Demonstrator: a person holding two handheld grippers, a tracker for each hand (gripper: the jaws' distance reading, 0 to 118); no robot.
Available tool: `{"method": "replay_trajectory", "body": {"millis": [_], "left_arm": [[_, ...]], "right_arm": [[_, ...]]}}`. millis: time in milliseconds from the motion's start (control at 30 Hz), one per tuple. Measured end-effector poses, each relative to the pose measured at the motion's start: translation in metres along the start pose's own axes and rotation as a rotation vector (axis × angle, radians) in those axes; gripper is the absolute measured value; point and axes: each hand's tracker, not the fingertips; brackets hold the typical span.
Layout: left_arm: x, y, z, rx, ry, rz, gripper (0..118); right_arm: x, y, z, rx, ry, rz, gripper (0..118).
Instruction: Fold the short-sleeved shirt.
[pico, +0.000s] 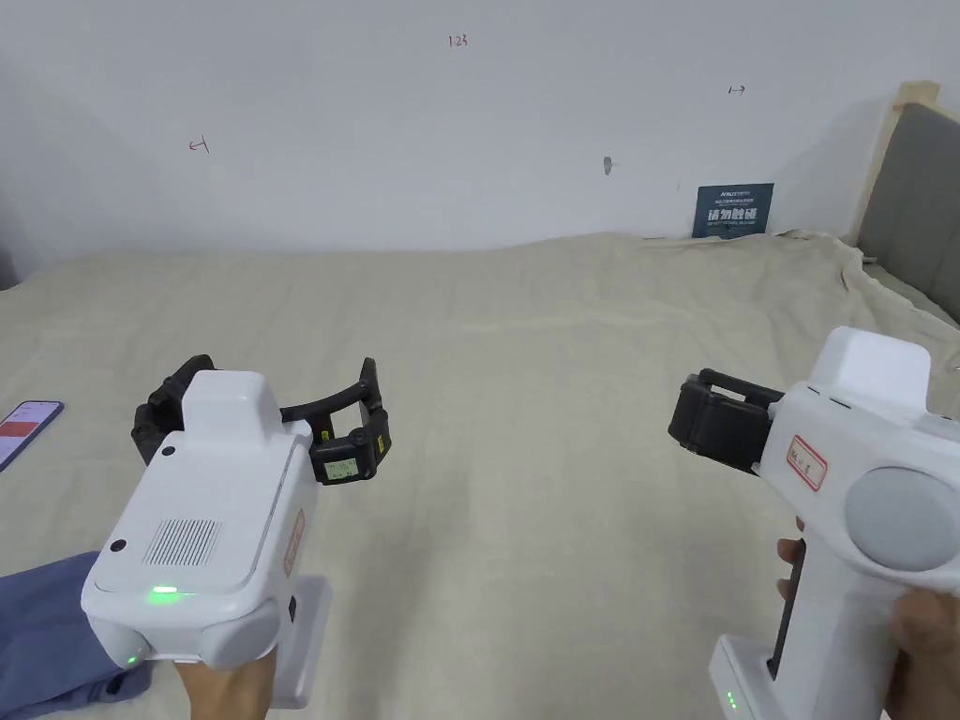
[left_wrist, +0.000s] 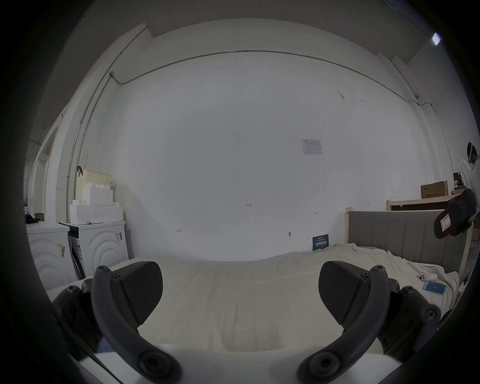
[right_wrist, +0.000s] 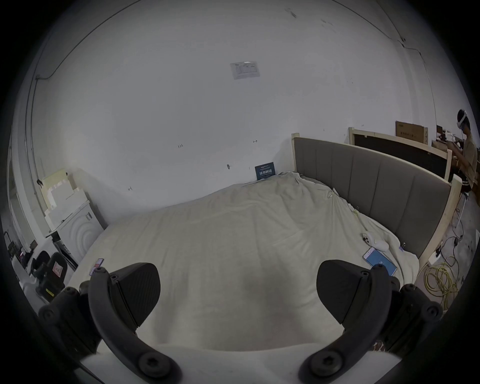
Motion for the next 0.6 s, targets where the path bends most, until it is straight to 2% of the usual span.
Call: {"method": "replay_trajectory", "body": {"millis": [200, 333, 467, 533, 600], "left_arm": [[-0.0016, 0.0013, -0.0023, 0.007, 0.007, 0.002, 118], [-0.0024, 0.0025, -0.0032, 0.013, 0.008, 0.006, 118], [-0.0022, 0.0034, -0.0035, 0.013, 0.003, 0.007, 118], [-0.0018, 0.0035, -0.0037, 0.014, 0.003, 0.006, 118], [-0.0015, 0.0032, -0.0038, 0.016, 0.003, 0.006, 118]], "right_arm": [[-0.0024, 0.0029, 0.0036, 0.009, -0.001, 0.001, 118], [-0.0028, 0.0019, 0.0004, 0.034, -0.015, 0.034, 118], [-0.0007, 0.0029, -0.0010, 0.050, -0.015, 0.015, 118], [-0.0001, 0.0004, -0.0022, 0.085, -0.032, 0.010, 118], [0.0008, -0.0031, -0.0039, 0.156, -0.035, 0.047, 118]]}}
